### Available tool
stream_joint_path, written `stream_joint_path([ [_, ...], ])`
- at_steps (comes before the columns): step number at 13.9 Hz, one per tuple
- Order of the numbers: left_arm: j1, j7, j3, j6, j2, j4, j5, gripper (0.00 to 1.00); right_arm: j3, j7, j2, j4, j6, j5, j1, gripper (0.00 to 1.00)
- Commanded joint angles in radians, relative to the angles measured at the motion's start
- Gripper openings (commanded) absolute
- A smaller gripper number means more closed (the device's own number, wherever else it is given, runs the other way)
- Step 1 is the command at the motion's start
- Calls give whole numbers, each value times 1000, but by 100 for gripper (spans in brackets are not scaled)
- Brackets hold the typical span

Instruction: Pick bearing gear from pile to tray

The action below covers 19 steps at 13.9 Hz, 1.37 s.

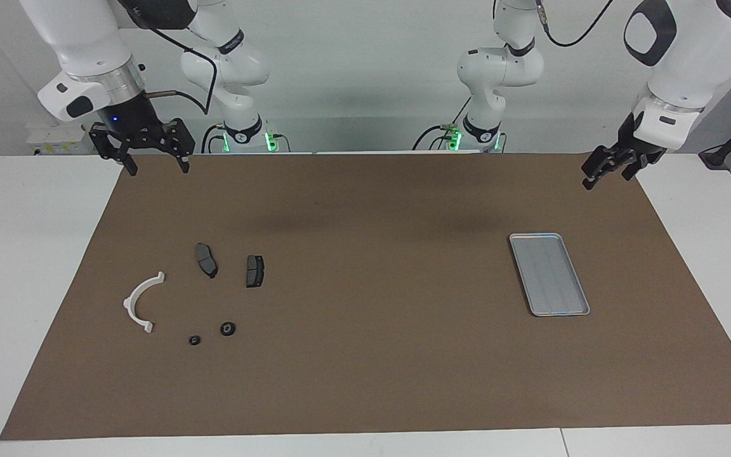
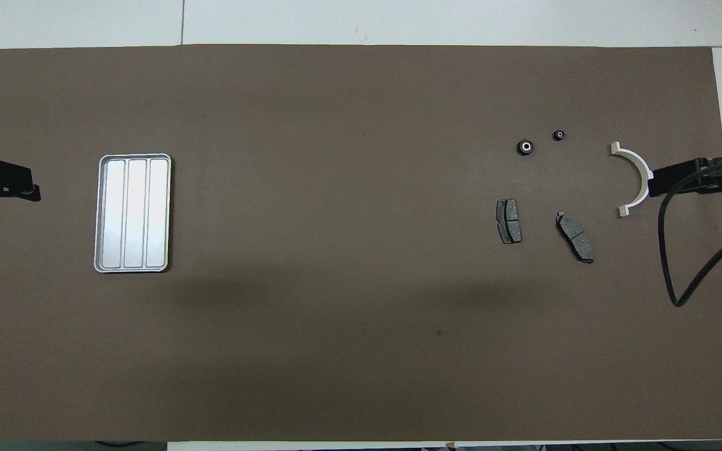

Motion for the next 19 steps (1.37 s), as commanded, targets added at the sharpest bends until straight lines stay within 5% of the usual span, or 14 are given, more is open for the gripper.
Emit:
stream_joint_path([
  [1, 5, 10, -4, 11, -20, -21, 1, 100, 5, -21, -12, -14, 2, 1, -11, 100],
  [19, 5, 10, -4, 11, -20, -21, 1, 100, 8, -27, -30, -31, -7, 1, -5, 100],
])
